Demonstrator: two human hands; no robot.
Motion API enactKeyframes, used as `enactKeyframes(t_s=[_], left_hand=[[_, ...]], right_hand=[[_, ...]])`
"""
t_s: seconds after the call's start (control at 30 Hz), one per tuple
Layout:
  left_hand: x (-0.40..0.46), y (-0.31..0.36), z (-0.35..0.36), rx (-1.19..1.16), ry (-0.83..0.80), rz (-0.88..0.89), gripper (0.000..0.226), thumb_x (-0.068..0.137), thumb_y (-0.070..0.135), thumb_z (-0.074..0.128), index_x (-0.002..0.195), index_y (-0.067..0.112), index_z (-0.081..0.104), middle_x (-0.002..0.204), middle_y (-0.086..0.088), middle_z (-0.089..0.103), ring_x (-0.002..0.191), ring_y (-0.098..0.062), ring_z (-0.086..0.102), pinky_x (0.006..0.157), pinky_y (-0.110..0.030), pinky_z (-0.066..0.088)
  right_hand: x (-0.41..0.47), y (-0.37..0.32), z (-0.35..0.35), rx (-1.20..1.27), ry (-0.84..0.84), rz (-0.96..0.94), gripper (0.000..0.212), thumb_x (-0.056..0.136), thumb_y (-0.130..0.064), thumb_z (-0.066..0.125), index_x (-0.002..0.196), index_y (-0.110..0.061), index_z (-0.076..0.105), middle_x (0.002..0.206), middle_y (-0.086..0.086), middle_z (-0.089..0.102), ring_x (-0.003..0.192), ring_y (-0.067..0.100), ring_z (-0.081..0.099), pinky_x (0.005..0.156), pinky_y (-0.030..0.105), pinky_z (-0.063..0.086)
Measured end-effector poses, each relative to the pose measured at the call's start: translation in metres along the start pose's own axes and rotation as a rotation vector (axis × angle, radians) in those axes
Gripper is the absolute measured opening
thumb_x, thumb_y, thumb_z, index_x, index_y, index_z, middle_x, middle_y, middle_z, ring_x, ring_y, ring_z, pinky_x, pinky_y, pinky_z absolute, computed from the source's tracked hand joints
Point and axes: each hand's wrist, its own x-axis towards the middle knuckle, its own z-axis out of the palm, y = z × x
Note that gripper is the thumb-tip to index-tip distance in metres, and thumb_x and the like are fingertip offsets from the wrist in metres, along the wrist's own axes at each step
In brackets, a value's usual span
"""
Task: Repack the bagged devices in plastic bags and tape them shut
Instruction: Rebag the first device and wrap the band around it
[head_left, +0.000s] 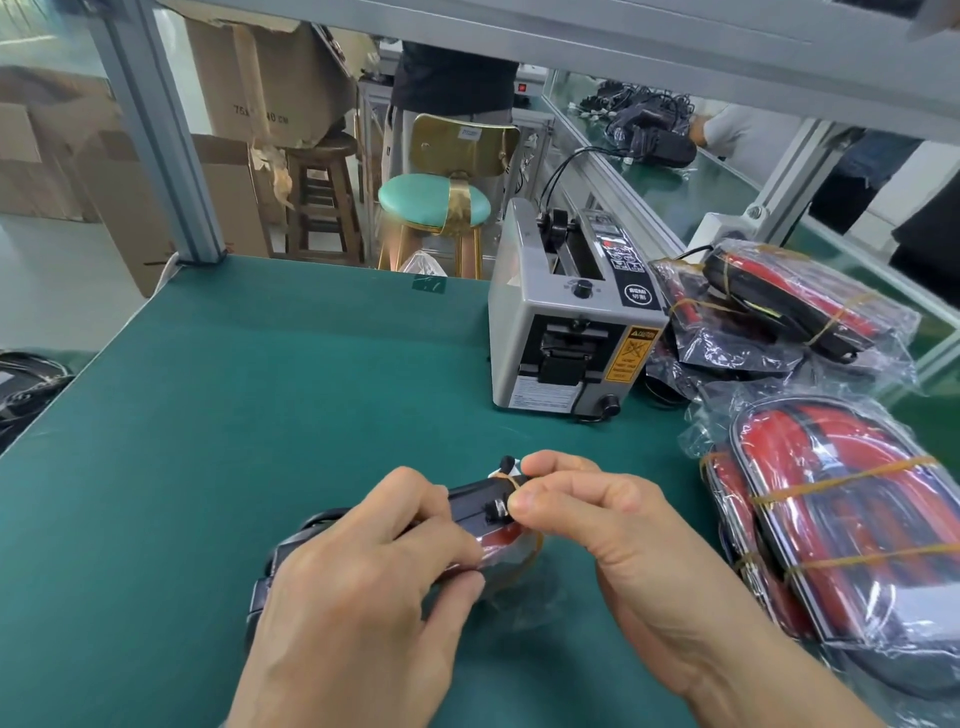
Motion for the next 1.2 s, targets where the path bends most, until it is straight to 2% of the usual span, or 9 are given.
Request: enactKeyframes(t_s=[0.13, 0.2, 0.3, 0.43, 0.63, 0.8, 0.93, 1.1, 1.2], left_hand=[[0.0015, 0.0016, -0.001, 0.009, 0.013, -0.016, 0.007, 0.056, 0.022, 0.073, 0.059, 0.026, 0.068, 0.081, 0.016, 0.054, 0.063, -0.009, 0.053, 0.056, -0.023, 0.043], [0.0024, 0.0022, -0.001, 0.017, 0.01, -0.019, 0.007, 0.055, 0.022, 0.073, 0.059, 0.026, 0.068, 0.083, 0.016, 0.053, 0.06, -0.009, 0.05, 0.056, -0.022, 0.042], [0.0022, 0.002, -0.0012, 0.016, 0.01, -0.013, 0.004, 0.062, 0.029, 0.069, 0.059, 0.027, 0.067, 0.085, 0.017, 0.053, 0.06, -0.007, 0.053, 0.056, -0.022, 0.042], [0.0021, 0.0021, -0.0017, 0.016, 0.009, -0.013, 0.021, 0.069, 0.036, 0.052, 0.059, 0.026, 0.067, 0.087, 0.017, 0.052, 0.061, -0.006, 0.049, 0.056, -0.021, 0.041], [0.0019, 0.0009, -0.0002, -0.007, 0.034, 0.026, 0.007, 0.064, 0.027, 0.066, 0.06, 0.024, 0.07, 0.086, 0.02, 0.06, 0.071, 0.0, 0.053, 0.061, -0.015, 0.044], [0.0021, -0.0002, 0.0003, -0.029, 0.015, 0.066, 0.004, 0.058, 0.017, 0.071, 0.06, 0.021, 0.072, 0.086, 0.016, 0.069, 0.083, 0.001, 0.057, 0.071, -0.013, 0.046], [0.0018, -0.0015, 0.0006, -0.038, 0.002, 0.081, 0.011, 0.068, 0.025, 0.064, 0.06, 0.021, 0.072, 0.086, 0.017, 0.069, 0.085, 0.002, 0.056, 0.076, -0.009, 0.044], [0.0013, -0.0025, 0.0017, -0.057, -0.009, 0.09, 0.022, 0.072, 0.029, 0.055, 0.061, 0.021, 0.072, 0.088, 0.017, 0.069, 0.087, 0.001, 0.057, 0.08, -0.009, 0.043], [0.0008, -0.0038, 0.0027, -0.06, -0.006, 0.106, 0.022, 0.073, 0.028, 0.055, 0.062, 0.021, 0.073, 0.088, 0.016, 0.07, 0.088, 0.0, 0.058, 0.082, -0.008, 0.042]], right_hand=[[0.0004, -0.0006, -0.0033, -0.039, -0.049, 0.008, 0.027, 0.049, -0.024, 0.085, 0.066, -0.006, 0.076, 0.112, 0.01, 0.064, 0.103, -0.005, 0.056, 0.083, 0.02, 0.036], [0.0013, -0.0003, -0.0046, -0.054, -0.076, 0.005, 0.019, 0.057, -0.022, 0.079, 0.067, -0.006, 0.076, 0.108, 0.006, 0.063, 0.107, -0.004, 0.055, 0.085, 0.02, 0.036], [0.0036, -0.0008, -0.0056, -0.052, -0.09, -0.007, 0.022, 0.061, -0.025, 0.072, 0.069, -0.005, 0.076, 0.108, 0.002, 0.063, 0.109, -0.006, 0.053, 0.088, 0.021, 0.035], [0.0068, -0.0017, -0.006, -0.098, -0.116, -0.013, 0.029, 0.061, -0.025, 0.072, 0.071, 0.003, 0.073, 0.106, 0.0, 0.063, 0.112, -0.006, 0.051, 0.094, 0.023, 0.032], [0.0084, -0.0007, -0.006, -0.118, -0.088, -0.022, 0.029, 0.059, -0.024, 0.073, 0.072, 0.002, 0.074, 0.105, -0.002, 0.062, 0.107, -0.006, 0.053, 0.093, 0.023, 0.034], [0.0081, 0.0019, -0.0051, -0.131, -0.069, -0.047, 0.007, 0.063, -0.015, 0.078, 0.061, -0.01, 0.074, 0.105, -0.002, 0.06, 0.101, -0.007, 0.055, 0.082, 0.015, 0.038], [0.0066, 0.0043, -0.0032, -0.121, -0.032, -0.071, 0.007, 0.061, -0.018, 0.075, 0.057, -0.012, 0.073, 0.104, -0.004, 0.058, 0.095, -0.008, 0.056, 0.069, 0.001, 0.04], [0.0066, 0.0065, -0.0033, -0.141, -0.032, -0.106, 0.018, 0.074, -0.002, 0.073, 0.057, -0.01, 0.072, 0.104, -0.002, 0.057, 0.089, -0.009, 0.055, 0.066, -0.001, 0.039], [0.006, 0.0073, -0.0021, -0.159, -0.011, -0.129, 0.017, 0.072, -0.003, 0.071, 0.056, -0.009, 0.071, 0.104, -0.001, 0.057, 0.088, -0.009, 0.056, 0.067, -0.001, 0.039]])
